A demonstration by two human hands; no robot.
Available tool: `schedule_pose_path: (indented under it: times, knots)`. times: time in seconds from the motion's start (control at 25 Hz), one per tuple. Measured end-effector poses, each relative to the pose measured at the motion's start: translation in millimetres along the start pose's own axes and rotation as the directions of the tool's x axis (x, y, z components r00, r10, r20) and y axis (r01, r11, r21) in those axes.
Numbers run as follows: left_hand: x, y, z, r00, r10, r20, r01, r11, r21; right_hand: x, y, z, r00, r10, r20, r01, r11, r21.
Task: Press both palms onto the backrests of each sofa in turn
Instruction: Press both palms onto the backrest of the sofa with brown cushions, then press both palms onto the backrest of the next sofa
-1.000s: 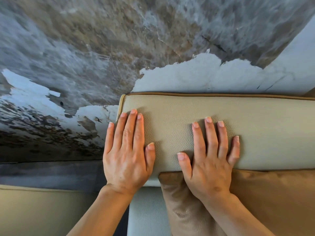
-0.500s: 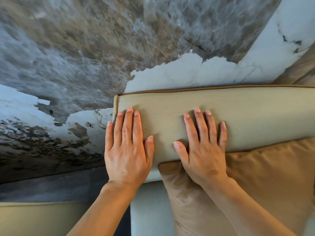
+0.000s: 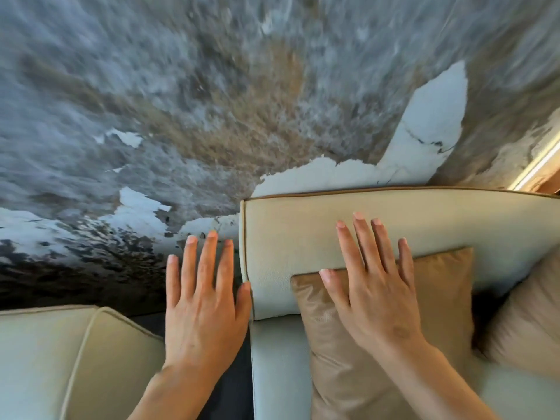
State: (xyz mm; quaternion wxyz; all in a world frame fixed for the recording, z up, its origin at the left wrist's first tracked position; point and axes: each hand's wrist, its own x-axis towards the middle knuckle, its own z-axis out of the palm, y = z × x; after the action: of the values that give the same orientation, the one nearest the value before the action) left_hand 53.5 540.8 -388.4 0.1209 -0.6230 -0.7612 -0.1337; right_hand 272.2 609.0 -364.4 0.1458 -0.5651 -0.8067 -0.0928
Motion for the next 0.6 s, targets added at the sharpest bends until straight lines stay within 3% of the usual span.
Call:
schedule_pose_path:
  times: [0.28,0.6]
  knots:
    - [-84,0,-197,0.974,-0.101,-0.203,0.100,0.995,-0.014,-65,-14,-197,0.974,0.003,-0.225,0.020,0.995,0.099]
    - [-200,-9,-373,0.930,-0.150,-0.335,0.175,0.984,0.045,-171,-48,-353,0.953,-0.023,-0.302,0.068,0.988,0.138]
